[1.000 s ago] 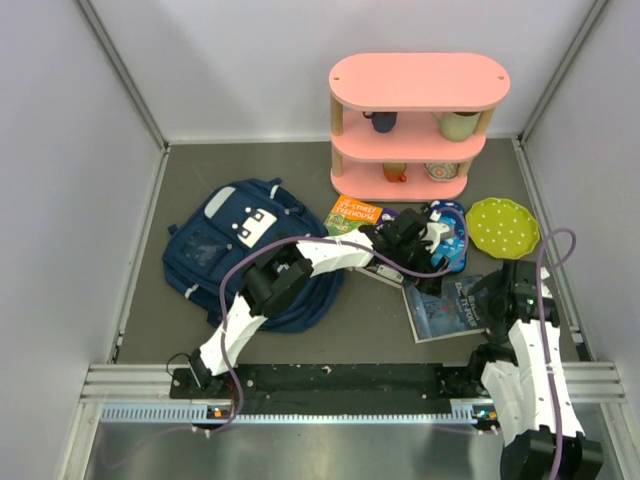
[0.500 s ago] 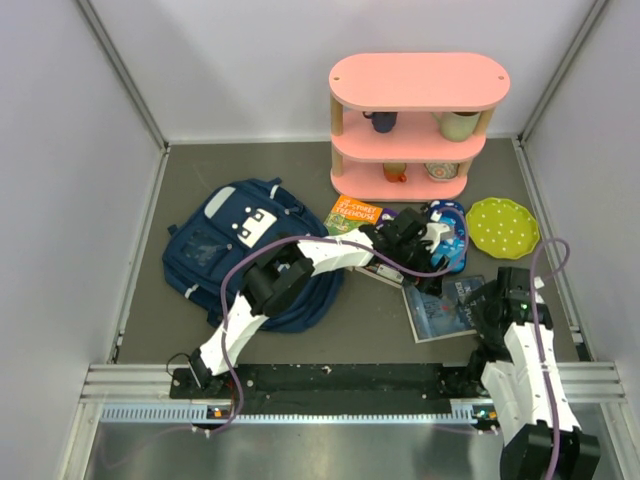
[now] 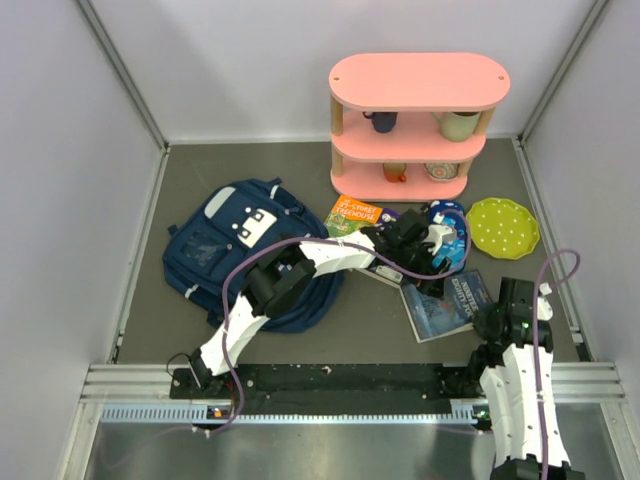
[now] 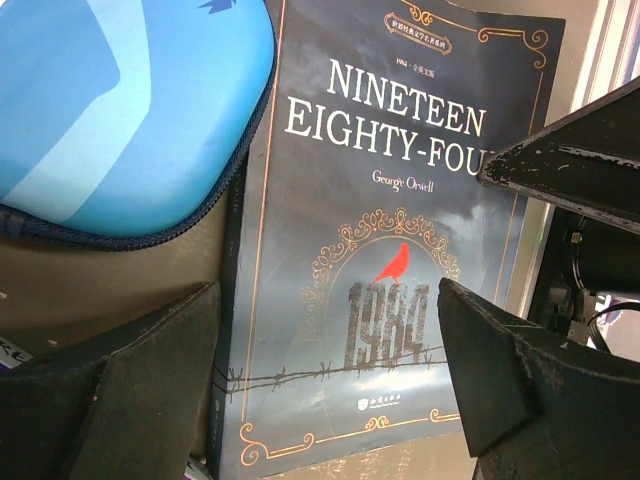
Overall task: Pack the student bag
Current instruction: Pick up the book from the center of the board.
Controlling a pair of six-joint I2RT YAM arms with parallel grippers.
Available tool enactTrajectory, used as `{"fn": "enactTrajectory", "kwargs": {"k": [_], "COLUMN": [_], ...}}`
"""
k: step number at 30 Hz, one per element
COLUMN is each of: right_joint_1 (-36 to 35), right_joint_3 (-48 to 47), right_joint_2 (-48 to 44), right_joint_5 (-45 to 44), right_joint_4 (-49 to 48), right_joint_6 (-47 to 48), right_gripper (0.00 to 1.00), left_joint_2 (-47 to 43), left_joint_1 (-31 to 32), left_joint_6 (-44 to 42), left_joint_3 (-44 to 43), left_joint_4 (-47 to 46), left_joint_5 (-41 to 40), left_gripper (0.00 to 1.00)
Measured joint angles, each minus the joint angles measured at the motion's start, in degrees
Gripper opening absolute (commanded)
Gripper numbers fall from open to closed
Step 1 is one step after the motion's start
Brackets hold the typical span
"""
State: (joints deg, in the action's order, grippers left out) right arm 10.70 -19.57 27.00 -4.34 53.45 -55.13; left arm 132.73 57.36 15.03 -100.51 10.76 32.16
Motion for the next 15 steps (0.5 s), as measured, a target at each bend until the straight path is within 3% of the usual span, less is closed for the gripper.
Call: {"fn": "enactTrajectory", "kwargs": {"k": [2,9,15], "right_joint_1": [0.07,0.11,0.15], "right_joint_3": [-0.20,-0.85,-3.69], "right_joint_2": [-0.02,-0.94,-3.13], "right_joint_5": [0.00,0.39,1.73], "right_joint_4": [0.35,1.01,2.40], "right_joint_6": [0.00,1.07,3.74], "right_gripper": [0.00,0.00,0.00], "left_joint_2": [0.00,0.00,-0.11], "left_joint_1": [0.00,-0.07,-0.02], "left_joint_6": [-0.02,-0.07,0.02], "left_joint_3": [0.00,0.00,0.02], "left_joint_4": [0.02,0.02,0.07], "left_joint_5": [0.00,0.07,0.07], "left_gripper": [0.91,0.88,0.92]}}
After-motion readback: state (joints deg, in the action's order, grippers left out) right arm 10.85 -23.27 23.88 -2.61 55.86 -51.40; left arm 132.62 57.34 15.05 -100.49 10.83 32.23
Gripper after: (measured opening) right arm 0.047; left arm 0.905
